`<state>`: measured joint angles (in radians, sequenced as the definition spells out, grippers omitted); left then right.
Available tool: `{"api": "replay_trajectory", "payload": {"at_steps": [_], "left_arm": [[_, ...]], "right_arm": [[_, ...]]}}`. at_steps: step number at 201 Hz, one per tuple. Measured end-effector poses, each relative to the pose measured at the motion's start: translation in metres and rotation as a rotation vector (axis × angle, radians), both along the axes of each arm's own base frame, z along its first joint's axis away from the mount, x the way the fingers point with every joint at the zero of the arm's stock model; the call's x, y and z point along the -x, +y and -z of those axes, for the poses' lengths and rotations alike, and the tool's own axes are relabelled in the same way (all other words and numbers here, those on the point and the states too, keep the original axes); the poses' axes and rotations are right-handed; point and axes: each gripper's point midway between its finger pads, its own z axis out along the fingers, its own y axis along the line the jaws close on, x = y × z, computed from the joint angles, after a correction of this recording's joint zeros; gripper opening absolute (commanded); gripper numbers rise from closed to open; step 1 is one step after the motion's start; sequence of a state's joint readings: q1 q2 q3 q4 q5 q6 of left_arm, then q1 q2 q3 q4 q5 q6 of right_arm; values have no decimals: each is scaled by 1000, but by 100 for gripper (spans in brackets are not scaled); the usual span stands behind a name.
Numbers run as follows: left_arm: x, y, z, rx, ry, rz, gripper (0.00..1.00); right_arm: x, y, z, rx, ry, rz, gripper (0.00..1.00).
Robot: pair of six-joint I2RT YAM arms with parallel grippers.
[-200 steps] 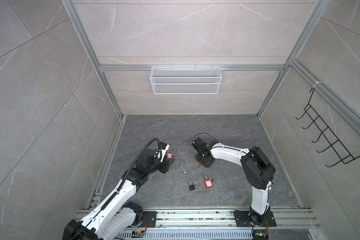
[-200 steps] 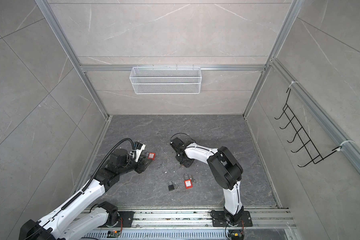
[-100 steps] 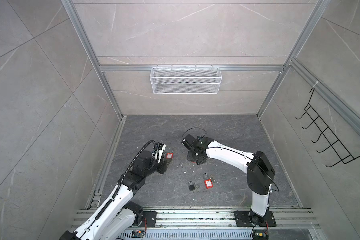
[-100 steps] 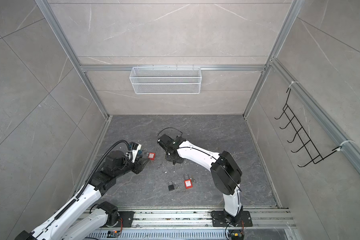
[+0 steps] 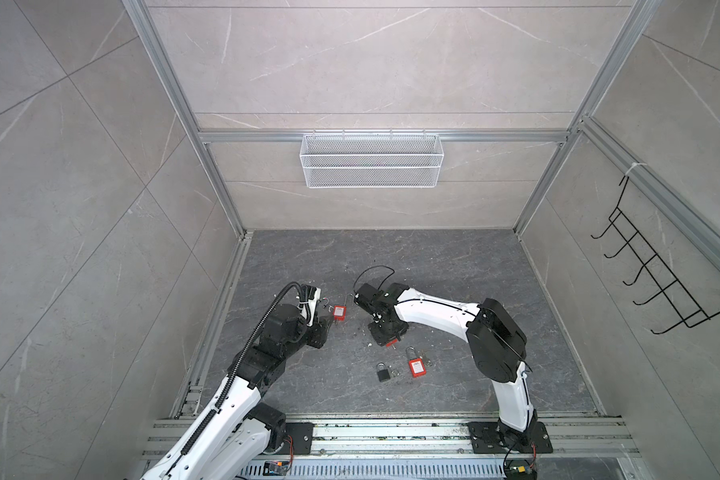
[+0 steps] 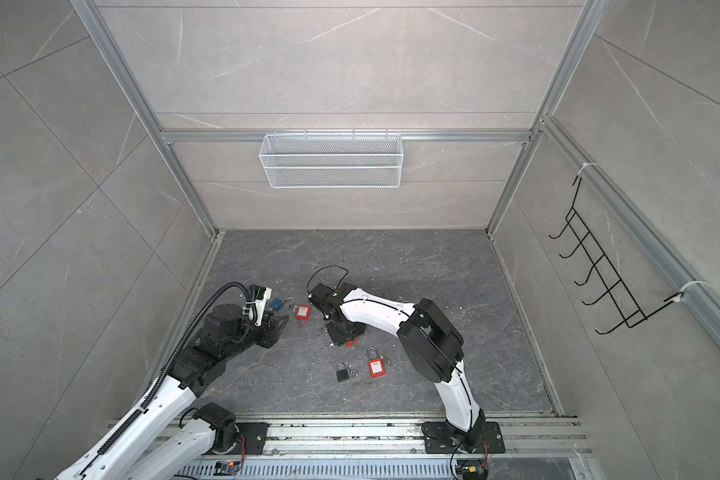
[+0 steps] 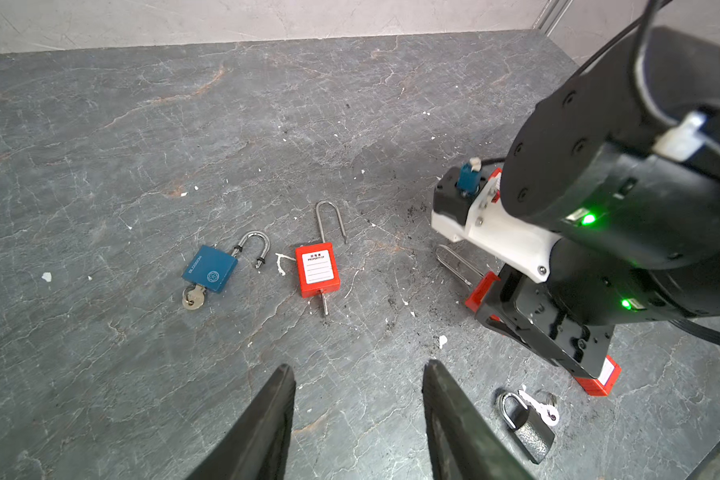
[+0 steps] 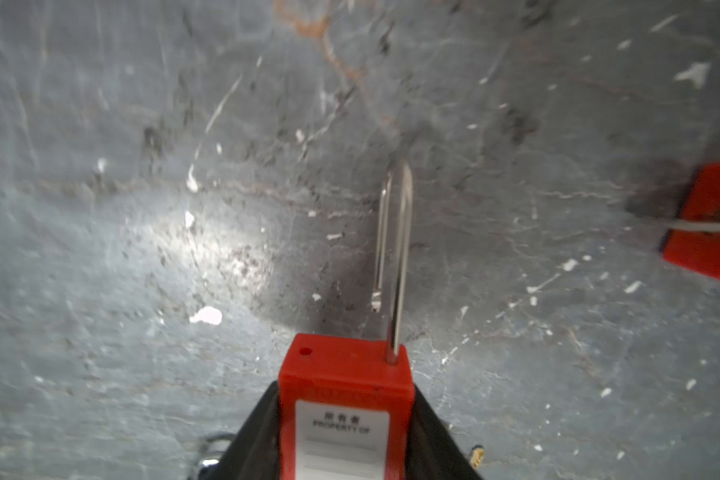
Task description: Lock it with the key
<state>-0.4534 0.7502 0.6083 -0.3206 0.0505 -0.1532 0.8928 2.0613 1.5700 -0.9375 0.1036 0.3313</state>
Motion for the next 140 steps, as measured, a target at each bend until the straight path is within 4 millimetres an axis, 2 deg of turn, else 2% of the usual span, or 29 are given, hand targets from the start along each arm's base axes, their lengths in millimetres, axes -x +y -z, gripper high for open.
{"api": "replay_trajectory", "payload": {"at_steps": [68,81,94,110,140], "left_arm": [[-1,-1,6,-6,24,0,52],[-2,-1,9,-10,33,0,52],[-2,-2,10,-13,39,1,52],[-3,-2,11,-14,42,1,52],[-4,-3,8,-12,41,3,52]], "right_arm": [[4,-1,18,31,34,-134,46],[4,-2,21,35,37,-141,50],[3,-2,22,37,33,-144,60],[2,-2,22,41,26,-146,67],[0,-2,21,40,14,-143,69]]}}
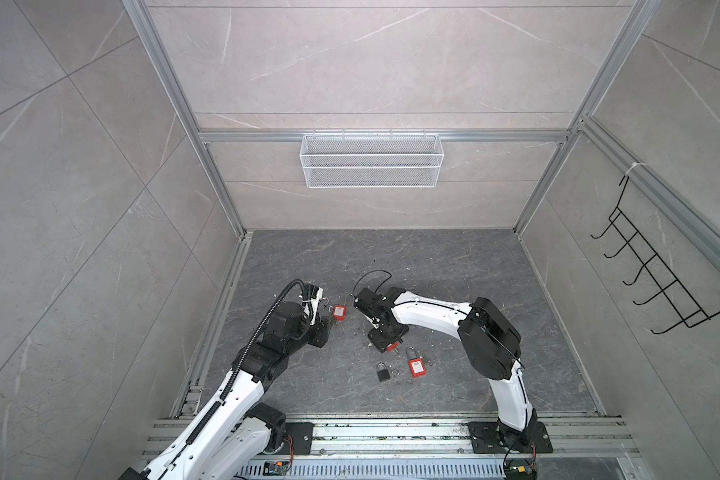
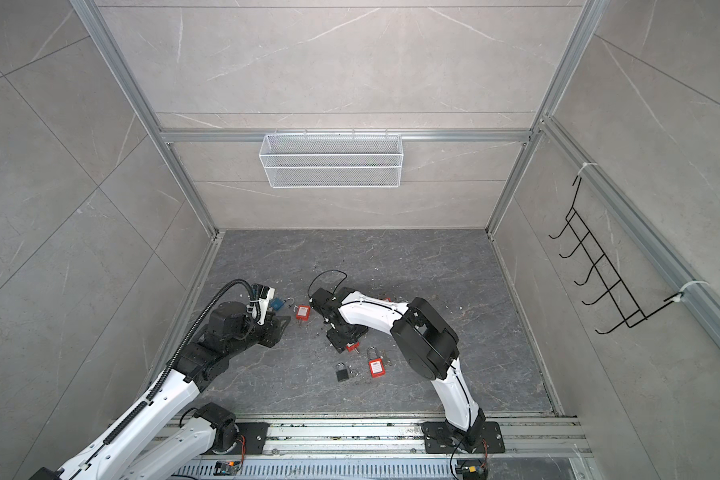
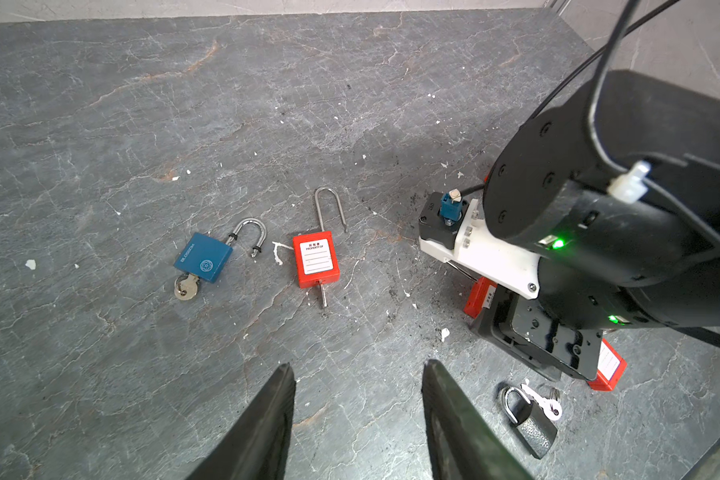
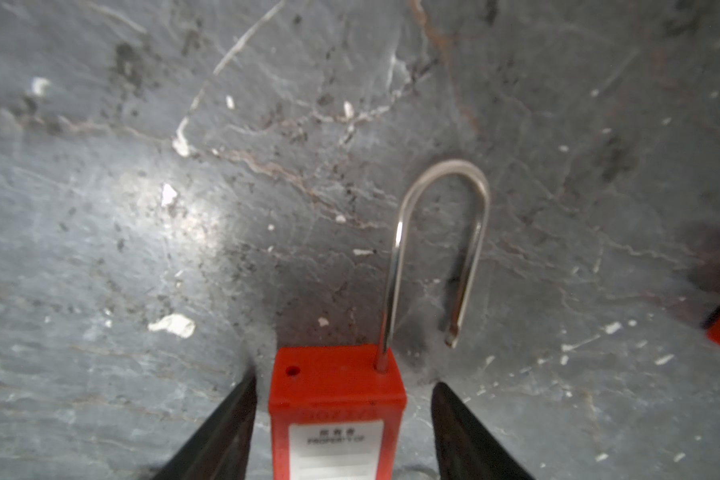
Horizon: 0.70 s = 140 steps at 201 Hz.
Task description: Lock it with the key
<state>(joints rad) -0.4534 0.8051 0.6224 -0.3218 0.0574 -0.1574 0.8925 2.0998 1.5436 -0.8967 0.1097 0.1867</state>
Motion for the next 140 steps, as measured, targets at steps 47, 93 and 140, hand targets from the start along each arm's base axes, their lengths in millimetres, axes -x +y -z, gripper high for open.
{"api": "replay_trajectory", "payload": {"at_steps": [47,93,140], "left_arm": [[-2,-3,-2,2,4,7,52],[-1,-7,-3,9,7,31,52],[1,-10,-3,4,1,68,52]], "right_arm": [[2,2,1,-24,5,4,56],[5,4,1,-39,22,8,48],[8,1,-1,-41,27,-1,41]]}}
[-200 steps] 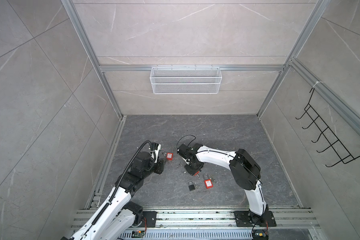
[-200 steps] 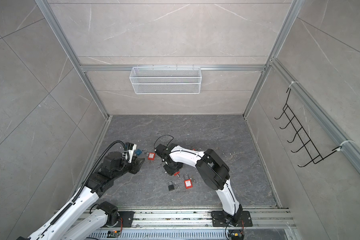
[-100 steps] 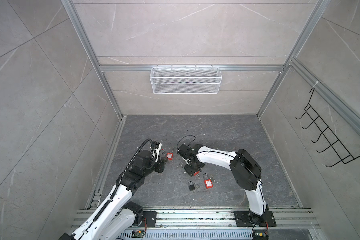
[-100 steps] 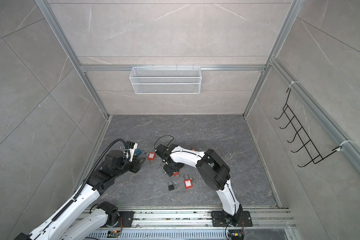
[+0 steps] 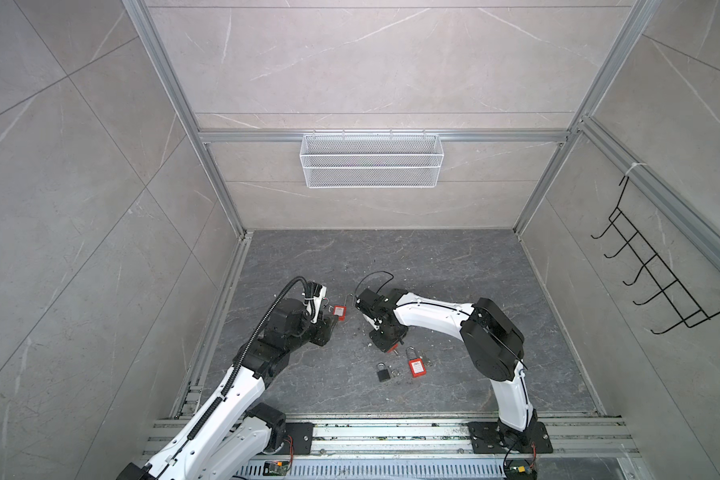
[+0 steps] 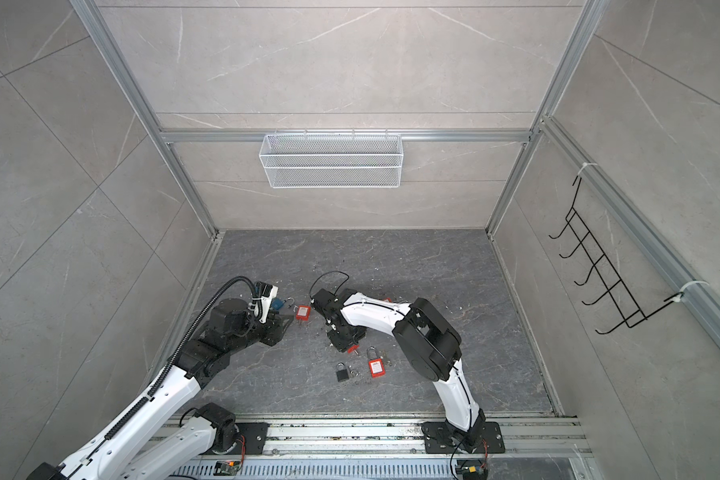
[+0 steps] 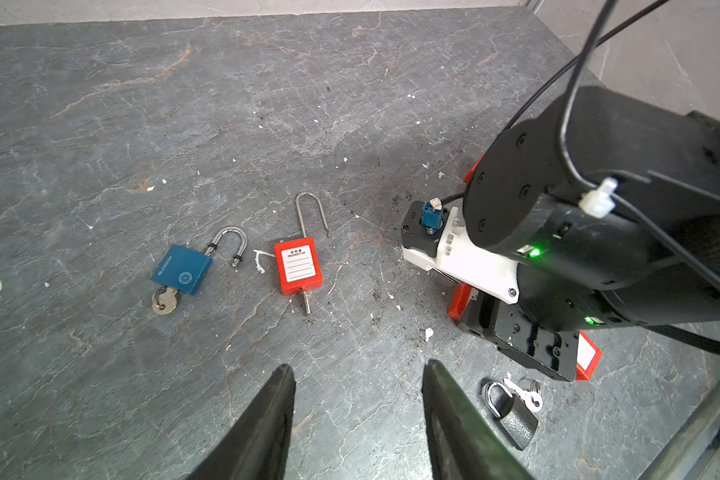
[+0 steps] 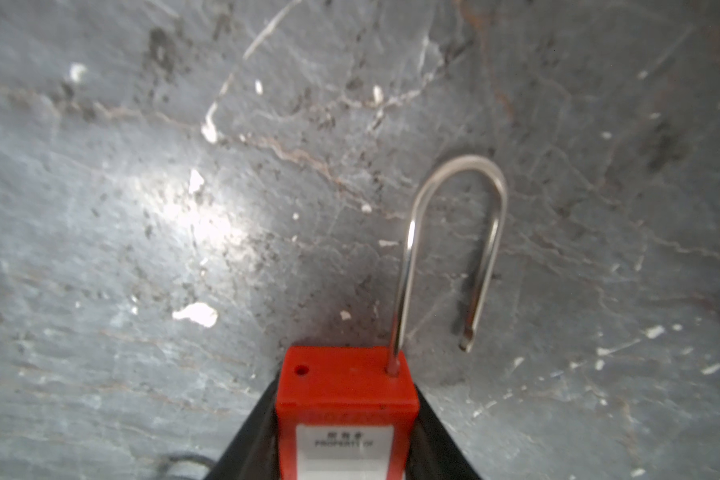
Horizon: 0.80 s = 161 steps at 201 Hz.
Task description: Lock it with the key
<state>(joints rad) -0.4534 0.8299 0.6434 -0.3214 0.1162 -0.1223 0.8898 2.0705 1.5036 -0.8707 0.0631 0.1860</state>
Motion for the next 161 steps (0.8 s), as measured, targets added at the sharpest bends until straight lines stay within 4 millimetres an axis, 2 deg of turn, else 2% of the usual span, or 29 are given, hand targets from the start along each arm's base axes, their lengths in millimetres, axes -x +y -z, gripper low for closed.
{"api": "replay_trajectory", "payload": {"at_steps": [18,38,71,95,113,138,161], "left_arm": [[2,-3,-1,-4,-9,27,52],[5,-7,-7,-7,-43,81,51],[15,-23,-24,-7,-151,235,51],[28,-36,-36,-16,-248,389,51],[40,-47,-43,-20,-317,517,51],[52,-61,-46,-10,-350,667,50],[58,-75,-53,29,-376,785,49]], "right_arm": [[1,-1,-8,-11,-10,-17,40],[0,0,-30,-51,-44,-63,38],[6,5,-91,-193,-144,-208,39],[23,2,-136,-298,-211,-368,39],[34,-3,-160,-344,-258,-467,38],[49,-10,-180,-374,-282,-589,38],[62,-15,-184,-385,-257,-656,37]]}}
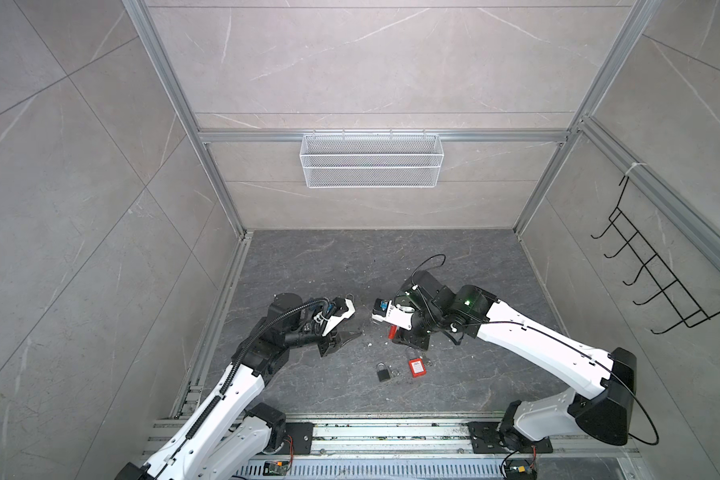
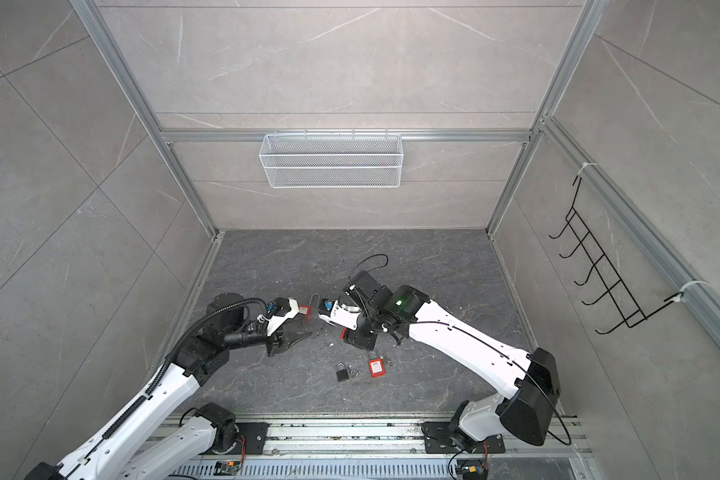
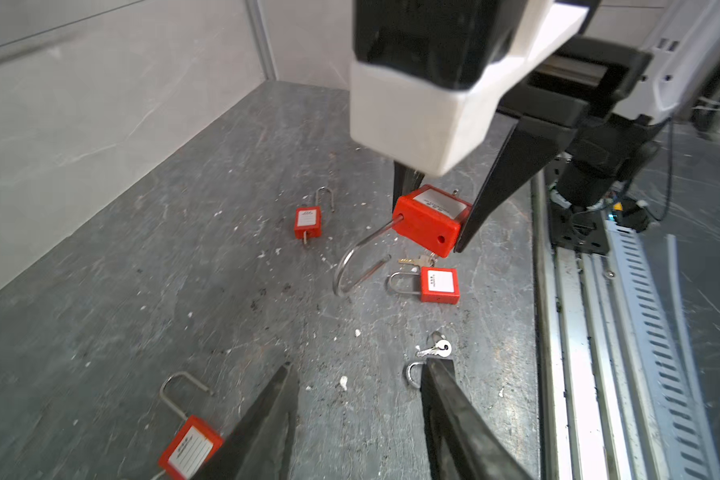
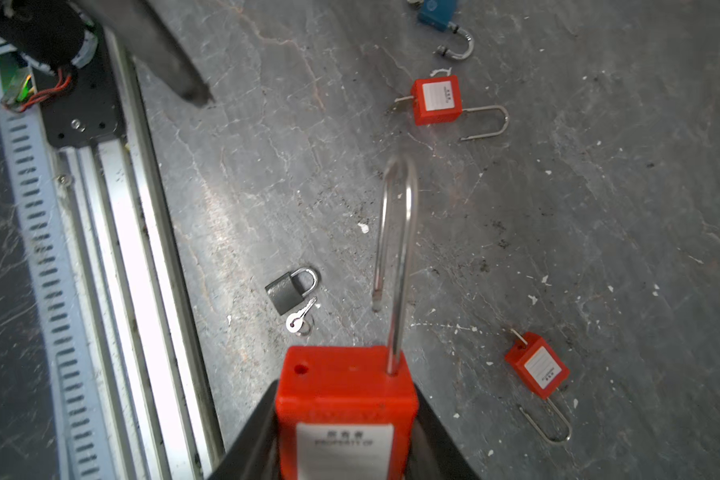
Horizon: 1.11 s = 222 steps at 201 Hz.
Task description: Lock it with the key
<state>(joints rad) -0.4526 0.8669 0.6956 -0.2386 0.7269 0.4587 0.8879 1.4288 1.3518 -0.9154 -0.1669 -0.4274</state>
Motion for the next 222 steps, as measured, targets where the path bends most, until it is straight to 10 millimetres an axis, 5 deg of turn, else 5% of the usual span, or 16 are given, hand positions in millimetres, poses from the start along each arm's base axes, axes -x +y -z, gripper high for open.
{"api": "replay_trajectory", "payload": {"at_steps": [122,222], "left_arm": [[25,-36,4,40,60,268,38],[28,-46,4,30,27,292,16]], "right_arm": [[23,-7,-6,-29,36,-81,34],[33,-8,-4,-22,66,-116,33]]}}
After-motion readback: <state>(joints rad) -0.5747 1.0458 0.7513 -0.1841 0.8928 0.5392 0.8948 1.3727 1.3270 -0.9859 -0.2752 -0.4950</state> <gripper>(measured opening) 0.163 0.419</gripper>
